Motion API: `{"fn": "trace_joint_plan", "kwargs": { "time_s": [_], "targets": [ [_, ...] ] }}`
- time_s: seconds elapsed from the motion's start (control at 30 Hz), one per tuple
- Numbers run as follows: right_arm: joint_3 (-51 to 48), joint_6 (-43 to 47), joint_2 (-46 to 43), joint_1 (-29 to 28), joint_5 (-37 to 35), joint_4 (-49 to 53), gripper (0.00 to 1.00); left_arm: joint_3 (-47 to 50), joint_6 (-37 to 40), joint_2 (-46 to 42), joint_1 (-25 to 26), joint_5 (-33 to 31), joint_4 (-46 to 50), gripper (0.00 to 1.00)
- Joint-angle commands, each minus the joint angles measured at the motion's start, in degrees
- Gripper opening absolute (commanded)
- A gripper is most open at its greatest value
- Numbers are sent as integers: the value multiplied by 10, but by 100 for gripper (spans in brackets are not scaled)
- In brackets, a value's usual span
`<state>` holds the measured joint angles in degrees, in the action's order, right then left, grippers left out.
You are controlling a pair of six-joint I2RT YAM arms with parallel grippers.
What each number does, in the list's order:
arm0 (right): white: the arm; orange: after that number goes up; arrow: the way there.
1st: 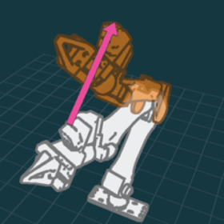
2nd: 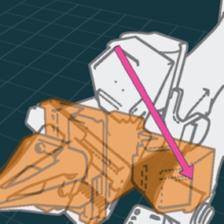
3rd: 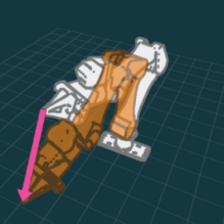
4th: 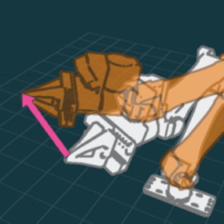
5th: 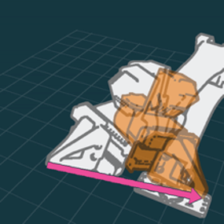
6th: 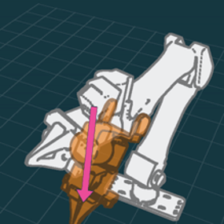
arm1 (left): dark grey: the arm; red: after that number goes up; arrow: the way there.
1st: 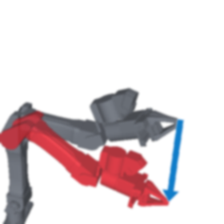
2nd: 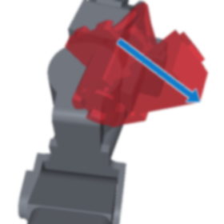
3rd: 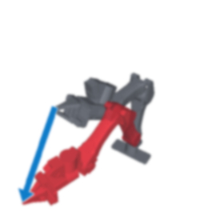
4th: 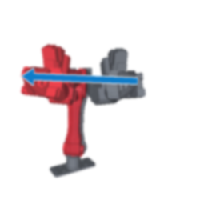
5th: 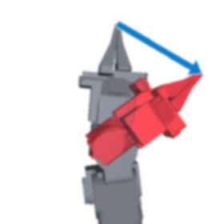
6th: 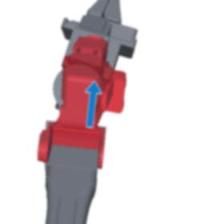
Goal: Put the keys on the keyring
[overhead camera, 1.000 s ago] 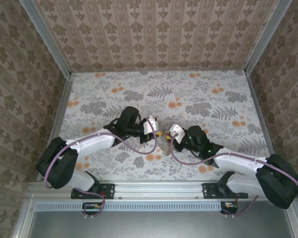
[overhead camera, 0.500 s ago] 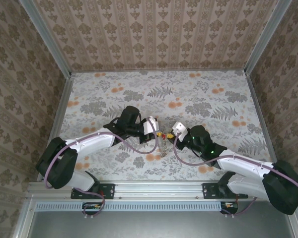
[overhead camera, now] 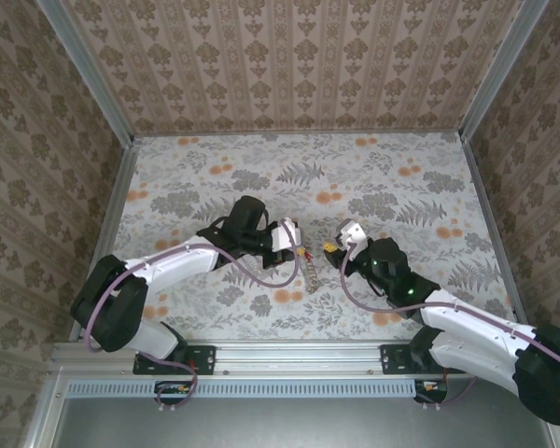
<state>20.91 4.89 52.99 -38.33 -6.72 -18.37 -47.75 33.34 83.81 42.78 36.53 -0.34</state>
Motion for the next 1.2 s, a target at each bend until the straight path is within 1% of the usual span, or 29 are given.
{"fn": "trace_joint_plan", "kwargs": {
  "time_s": [0.0, 0.1, 0.2, 0.27, 0.37, 0.53, 0.73, 0.77, 0.9, 1.17],
  "targets": [
    [51, -101, 14, 17, -69, 94, 48, -27, 21, 12, 6, 7, 27, 0],
    [91, -153, 39, 37, -75, 161, 49, -36, 20, 21, 8, 8, 29, 0],
    [123, -201, 56, 58, -78, 211, 52, -59, 29, 39, 11, 11, 52, 0],
    [132, -222, 62, 71, -76, 226, 53, -78, 36, 55, 16, 12, 73, 0],
    [134, -243, 68, 91, -70, 236, 53, -100, 32, 79, 20, 14, 78, 0],
    [146, -266, 77, 121, -64, 274, 53, -150, 29, 129, 31, 7, 94, 0],
    [142, -281, 72, 151, -64, 298, 53, -235, 38, 203, 53, 7, 143, 0],
    [140, -283, 70, 156, -65, 301, 53, -247, 39, 214, 58, -9, 148, 0],
    [129, -295, 57, 177, -66, 308, 53, -286, 47, 252, 77, -32, 162, 0],
    [117, -316, 47, 220, -64, 329, 53, -347, 50, 313, 104, -47, 185, 0]
  ]
}}
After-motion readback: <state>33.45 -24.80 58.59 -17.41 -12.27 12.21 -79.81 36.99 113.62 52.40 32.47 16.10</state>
